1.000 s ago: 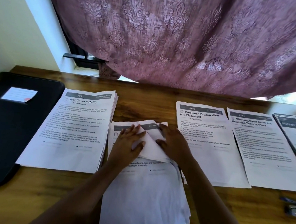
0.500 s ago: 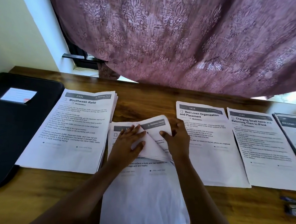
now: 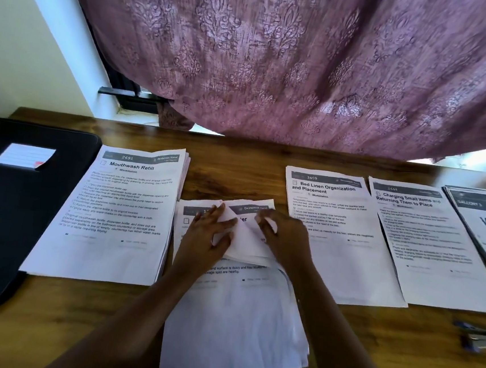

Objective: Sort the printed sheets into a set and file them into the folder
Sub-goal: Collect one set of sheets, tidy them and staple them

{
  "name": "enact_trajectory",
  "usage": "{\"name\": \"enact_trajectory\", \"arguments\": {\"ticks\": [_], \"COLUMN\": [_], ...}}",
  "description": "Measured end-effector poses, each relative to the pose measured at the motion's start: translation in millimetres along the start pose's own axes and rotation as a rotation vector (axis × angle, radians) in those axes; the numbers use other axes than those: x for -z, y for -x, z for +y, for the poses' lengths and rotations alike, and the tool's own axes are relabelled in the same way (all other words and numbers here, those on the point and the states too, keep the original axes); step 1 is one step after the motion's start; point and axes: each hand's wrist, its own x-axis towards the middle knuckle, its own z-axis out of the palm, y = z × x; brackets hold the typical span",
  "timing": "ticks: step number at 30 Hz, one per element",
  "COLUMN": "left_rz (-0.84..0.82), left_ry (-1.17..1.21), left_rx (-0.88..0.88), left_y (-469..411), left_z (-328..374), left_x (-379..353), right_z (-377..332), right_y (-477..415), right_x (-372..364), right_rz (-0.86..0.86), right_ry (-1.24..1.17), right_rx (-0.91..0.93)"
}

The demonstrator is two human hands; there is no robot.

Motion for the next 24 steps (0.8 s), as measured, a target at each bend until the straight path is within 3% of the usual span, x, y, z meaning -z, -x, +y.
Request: {"name": "enact_trajectory", "arguments": {"ticks": [2, 4, 6, 12, 15, 17, 21, 24], "left_rz": [0.014, 0.022, 0.033, 0.025, 0.031, 0.034, 0.062, 0.081], "left_ry": [0.014, 0.038, 0.046, 0.046, 0.066, 0.088, 0.269, 0.381], "left_rx": [0.006, 0.005, -0.001, 0.006, 0.009, 0.011, 0.098, 0.125], "left_y": [0.5, 1.3, 0.9, 0.8, 1.7, 2.4, 5.4, 8.8], "left_z": [3.0, 3.2, 1.3, 0.1, -1.0, 0.9, 8.5, 13.5], "left_x": [0.9, 0.7, 0.5, -0.2, -0.3, 1.5, 7.2, 11.6], "right_z": [8.8, 14.0, 11.5, -2.3, -9.2, -20.9, -40.4, -39.7], "right_y": [-12.1, -13.1, -6.9, -2.7, 1.2, 6.8, 25.6, 39.0], "right_x": [-4.4, -9.1, -8.2, -5.0, -6.1, -2.8, 0.1, -2.8], "right_rz": [-0.183, -0.294, -0.197, 0.075, 0.169, 0.155, -0.015, -0.27], "right_ry": [0.221, 0.255, 0.1, -0.419, -0.74, -0.719, -0.13, 0.049], "right_rx": [-0.055, -0.082, -0.11, -0.567, -0.652, -0.52, 0.078, 0.134]}}
